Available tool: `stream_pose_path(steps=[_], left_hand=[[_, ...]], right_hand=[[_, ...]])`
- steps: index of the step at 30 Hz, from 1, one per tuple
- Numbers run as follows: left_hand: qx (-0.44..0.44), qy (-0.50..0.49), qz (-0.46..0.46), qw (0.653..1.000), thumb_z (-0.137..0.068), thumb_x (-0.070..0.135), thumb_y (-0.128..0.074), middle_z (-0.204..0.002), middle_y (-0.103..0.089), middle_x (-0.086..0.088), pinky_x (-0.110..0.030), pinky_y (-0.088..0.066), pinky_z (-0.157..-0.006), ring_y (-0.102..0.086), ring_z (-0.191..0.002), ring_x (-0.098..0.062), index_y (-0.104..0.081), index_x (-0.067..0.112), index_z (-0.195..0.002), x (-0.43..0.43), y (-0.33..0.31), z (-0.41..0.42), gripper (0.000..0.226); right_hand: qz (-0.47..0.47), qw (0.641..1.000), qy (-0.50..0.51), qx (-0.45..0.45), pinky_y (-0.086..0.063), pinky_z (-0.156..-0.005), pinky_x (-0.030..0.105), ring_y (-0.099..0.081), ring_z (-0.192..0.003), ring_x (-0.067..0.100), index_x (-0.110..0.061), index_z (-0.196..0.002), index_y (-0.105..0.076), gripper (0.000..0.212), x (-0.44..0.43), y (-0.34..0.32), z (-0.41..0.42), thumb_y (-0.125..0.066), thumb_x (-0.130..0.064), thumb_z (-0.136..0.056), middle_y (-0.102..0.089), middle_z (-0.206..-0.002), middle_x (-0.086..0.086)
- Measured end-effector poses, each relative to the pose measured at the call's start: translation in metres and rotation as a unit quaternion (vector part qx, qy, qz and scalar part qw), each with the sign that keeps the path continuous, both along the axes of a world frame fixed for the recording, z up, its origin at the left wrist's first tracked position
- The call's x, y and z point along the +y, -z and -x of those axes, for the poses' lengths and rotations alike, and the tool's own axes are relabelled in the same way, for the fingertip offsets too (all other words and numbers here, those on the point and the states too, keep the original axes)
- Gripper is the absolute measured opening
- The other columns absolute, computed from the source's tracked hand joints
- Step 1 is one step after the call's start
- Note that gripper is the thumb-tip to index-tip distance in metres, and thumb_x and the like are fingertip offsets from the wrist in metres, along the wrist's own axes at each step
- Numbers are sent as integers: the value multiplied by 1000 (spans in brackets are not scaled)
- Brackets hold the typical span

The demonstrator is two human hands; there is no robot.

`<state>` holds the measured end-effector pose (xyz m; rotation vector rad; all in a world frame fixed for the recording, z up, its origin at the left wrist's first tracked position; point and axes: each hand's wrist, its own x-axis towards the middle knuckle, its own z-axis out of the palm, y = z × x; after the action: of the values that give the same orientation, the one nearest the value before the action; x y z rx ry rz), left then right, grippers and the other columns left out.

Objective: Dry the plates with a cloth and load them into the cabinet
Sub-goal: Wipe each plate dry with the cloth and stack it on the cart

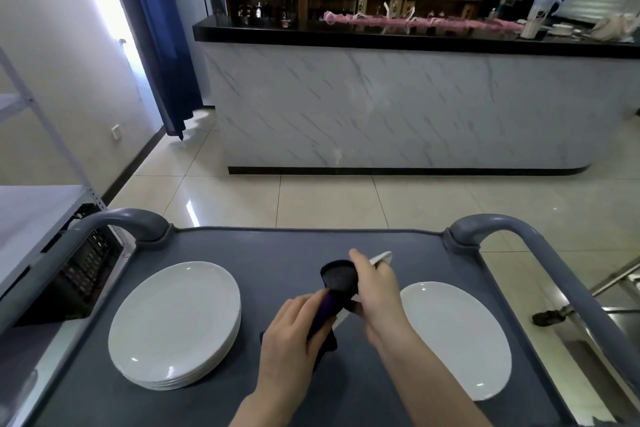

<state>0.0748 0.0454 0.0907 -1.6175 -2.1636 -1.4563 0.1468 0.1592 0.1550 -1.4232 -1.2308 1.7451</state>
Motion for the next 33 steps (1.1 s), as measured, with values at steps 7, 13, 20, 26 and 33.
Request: stream_pose_path(steps=[7,13,20,26,33], left_hand=[[29,30,22,999,-83,42,-63,-116,-65,13,-16,-42,-85,-52,-97,-2,-67,19,-122,-5,8,6,46],[-181,2,45,982,-92,4,-63,-90,-72,20,-10,-45,-76,-61,-84,6,-72,30,-105,-2,11,11,31],[-435,-117,-10,893,-101,36,-50,-86,-71,13,-38,-54,-79,-66,-89,-14,-67,34,-97,29,-17,40,17],[-405,89,98,904,-94,45,-43,-113,-61,36,-16,-44,-84,-57,-106,12,-43,68,-117,29,-12,-2,32],[-277,127,168,938,-107,27,-32,-155,-13,29,-37,-3,-124,-6,-147,5,-13,62,-130,42,-17,2,46]], right_hand=[[-5,995,63,72,-42,-61,35,-45,-73,26,-5,-82,-49,11,-2,6,-8,-43,-1,-91,-47,-77,11],[-51,995,25,85,-42,-68,36,-51,-76,22,-11,-81,-60,21,-6,14,-23,-45,-1,-91,-57,-78,9],[-77,993,-53,75,-40,-67,29,-48,-76,18,-27,-70,-66,33,-10,19,-41,-49,-6,-89,-58,-71,-3],[-215,967,-132,27,-53,-88,32,-67,-102,10,-28,-111,-68,24,-16,17,-44,-47,-20,-104,-74,-105,-8],[-249,959,-131,19,-49,-71,18,-64,-83,4,-27,-99,-69,22,-12,9,-57,-50,-17,-103,-72,-89,-9]])
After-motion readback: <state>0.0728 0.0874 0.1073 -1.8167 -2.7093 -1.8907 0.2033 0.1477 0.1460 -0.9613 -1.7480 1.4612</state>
